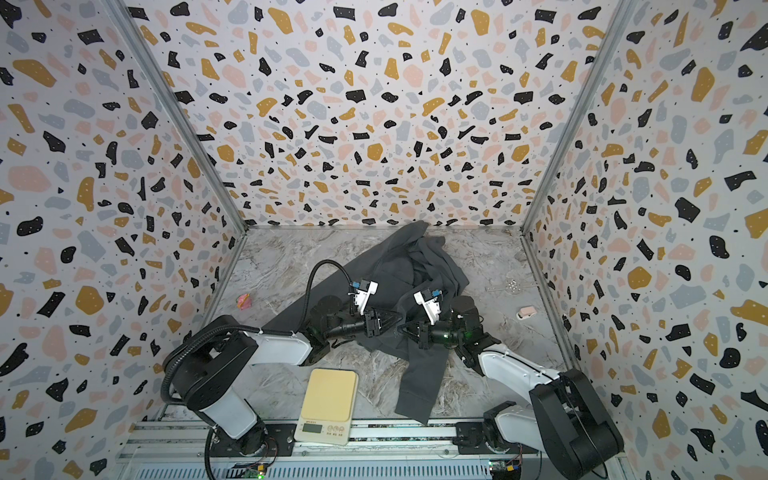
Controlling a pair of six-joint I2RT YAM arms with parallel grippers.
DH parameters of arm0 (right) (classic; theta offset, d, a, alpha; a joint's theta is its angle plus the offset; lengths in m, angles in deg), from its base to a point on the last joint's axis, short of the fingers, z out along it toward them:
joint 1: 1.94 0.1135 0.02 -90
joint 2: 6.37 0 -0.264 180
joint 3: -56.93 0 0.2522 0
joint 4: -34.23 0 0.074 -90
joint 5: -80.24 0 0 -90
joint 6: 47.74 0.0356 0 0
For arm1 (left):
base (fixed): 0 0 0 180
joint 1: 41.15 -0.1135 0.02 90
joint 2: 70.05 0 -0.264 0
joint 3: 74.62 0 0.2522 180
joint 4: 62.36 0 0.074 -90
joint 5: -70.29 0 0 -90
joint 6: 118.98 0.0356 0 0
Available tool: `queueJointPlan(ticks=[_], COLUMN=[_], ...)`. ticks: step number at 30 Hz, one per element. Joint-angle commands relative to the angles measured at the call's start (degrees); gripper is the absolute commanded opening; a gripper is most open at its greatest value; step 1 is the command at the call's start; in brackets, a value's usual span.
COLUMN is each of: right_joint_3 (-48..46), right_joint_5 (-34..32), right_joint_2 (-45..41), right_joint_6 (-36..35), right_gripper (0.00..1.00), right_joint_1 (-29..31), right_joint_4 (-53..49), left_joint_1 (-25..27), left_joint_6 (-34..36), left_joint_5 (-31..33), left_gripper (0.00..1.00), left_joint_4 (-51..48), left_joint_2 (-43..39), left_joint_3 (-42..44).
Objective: Zip up the jacket
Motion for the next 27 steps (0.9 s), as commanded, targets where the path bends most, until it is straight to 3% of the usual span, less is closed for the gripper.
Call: queueJointPlan(ticks=[1, 6, 10, 16, 22, 27], right_joint_3=[1.6, 0.2, 0.1, 1.9, 1.9, 1.5], right_joint_5=[-2.3, -4.5, -6.0, -7.7, -7.7, -8.2], right_joint_2=[-0.2, -1.6, -3.2, -4.2, -4.9, -5.8], right_joint_6=[-0.6, -1.2, -2.1, -3.7, -3.8, -3.8], right_gripper=[0.00, 0.00, 0.00, 0.00, 0.00, 0.00], right_joint_1=[-0.8, -2.6, -2.9, -3.1, -3.6, -3.6], right_joint_4=[-1.6, -4.6, -7.0, -11.0, -12.1, -13.1], left_joint_1=[0.1, 0.0, -1.9, -8.2, -8.5, -8.5], left_joint_6=[13.2, 19.4, 14.4, 4.0, -1.7, -4.9], left_joint_5=[8.4, 33.5, 46.1, 39.9, 35.3, 30.9], left_gripper=[0.70, 0.81, 0.85, 0.83, 0.82, 0.72], left_joint_4=[-21.0, -43.7, -50.9, -51.8, -45.1, -39.6], left_joint_2=[-6.8, -18.4, -23.4, -19.2, -13.0, -7.9], left_joint_3=[-3.0, -3.5, -1.7, 0.6, 2.4, 3.1])
